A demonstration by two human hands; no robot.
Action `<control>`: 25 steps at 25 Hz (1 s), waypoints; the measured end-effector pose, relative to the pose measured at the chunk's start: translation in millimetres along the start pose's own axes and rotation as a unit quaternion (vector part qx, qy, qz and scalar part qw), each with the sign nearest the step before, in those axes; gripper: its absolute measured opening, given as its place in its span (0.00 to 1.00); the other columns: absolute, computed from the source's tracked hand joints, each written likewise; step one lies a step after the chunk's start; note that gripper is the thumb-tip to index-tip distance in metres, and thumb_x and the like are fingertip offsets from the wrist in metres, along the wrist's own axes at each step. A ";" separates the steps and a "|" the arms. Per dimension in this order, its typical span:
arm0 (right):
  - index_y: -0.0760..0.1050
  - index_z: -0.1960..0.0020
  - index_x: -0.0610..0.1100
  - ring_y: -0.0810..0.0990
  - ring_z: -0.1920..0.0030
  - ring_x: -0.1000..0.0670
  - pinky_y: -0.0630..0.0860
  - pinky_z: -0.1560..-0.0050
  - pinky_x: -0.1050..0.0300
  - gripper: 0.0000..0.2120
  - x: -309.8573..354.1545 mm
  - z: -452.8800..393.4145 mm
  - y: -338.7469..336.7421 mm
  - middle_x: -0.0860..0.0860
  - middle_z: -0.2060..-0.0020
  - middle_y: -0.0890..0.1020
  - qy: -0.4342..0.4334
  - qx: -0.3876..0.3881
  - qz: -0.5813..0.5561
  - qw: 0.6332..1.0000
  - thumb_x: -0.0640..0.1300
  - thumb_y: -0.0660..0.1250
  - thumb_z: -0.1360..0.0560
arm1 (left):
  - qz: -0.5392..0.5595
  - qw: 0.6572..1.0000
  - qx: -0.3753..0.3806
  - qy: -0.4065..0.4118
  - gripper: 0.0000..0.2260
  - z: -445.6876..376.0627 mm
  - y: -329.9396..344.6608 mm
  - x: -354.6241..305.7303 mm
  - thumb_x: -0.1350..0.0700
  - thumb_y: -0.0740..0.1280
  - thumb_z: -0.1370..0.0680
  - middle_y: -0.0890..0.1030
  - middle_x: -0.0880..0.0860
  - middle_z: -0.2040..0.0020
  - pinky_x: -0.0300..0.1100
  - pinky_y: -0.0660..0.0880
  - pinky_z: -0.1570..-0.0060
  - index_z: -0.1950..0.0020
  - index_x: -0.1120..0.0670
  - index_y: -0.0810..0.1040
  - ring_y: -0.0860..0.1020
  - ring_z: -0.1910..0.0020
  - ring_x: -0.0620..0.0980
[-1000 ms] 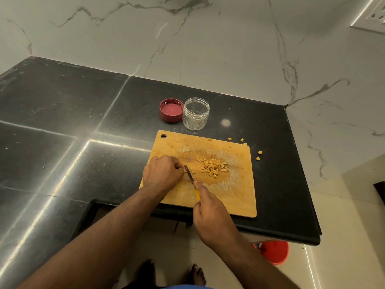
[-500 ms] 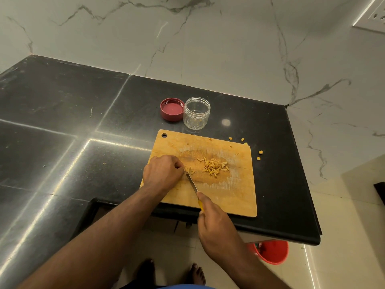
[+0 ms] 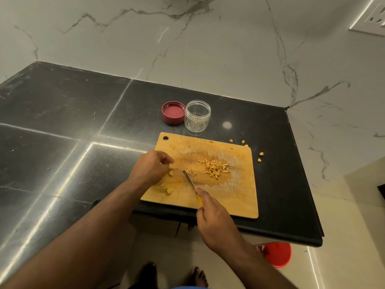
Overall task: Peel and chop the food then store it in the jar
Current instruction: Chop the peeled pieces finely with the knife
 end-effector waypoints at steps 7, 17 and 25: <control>0.58 0.22 0.53 0.68 0.39 0.62 0.64 0.44 0.74 0.24 -21.8 10.8 -20.4 0.57 0.32 0.70 0.029 -0.047 -0.017 0.998 0.44 0.55 0.17 | -0.012 0.999 0.034 -0.004 0.08 -2.5 -0.9 13.0 0.59 0.70 0.22 0.82 0.49 0.48 0.34 0.70 0.62 0.44 0.50 0.84 0.77 0.52 0.44; 0.59 0.23 0.55 0.75 0.44 0.56 0.70 0.47 0.65 0.24 -25.4 8.2 -19.4 0.57 0.31 0.71 0.034 -0.030 -0.032 0.998 0.44 0.56 0.17 | -0.078 0.995 0.054 0.023 0.06 1.9 11.5 3.3 0.54 0.74 0.26 0.81 0.43 0.56 0.42 0.79 0.54 0.50 0.45 0.85 0.78 0.55 0.42; 0.61 0.24 0.55 0.74 0.46 0.59 0.70 0.49 0.66 0.23 -21.6 11.1 -16.3 0.58 0.35 0.72 0.034 -0.027 -0.058 0.997 0.44 0.56 0.17 | -0.067 0.994 0.076 0.040 0.03 1.4 25.0 -20.5 0.54 0.71 0.23 0.79 0.43 0.56 0.40 0.77 0.56 0.52 0.46 0.80 0.76 0.55 0.43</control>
Point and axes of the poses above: each hand's wrist, its own z-axis away from the middle knuckle, its own y-axis out of the palm, x = y × z, the point moved 10 cm from there along -z, towards the middle knuckle
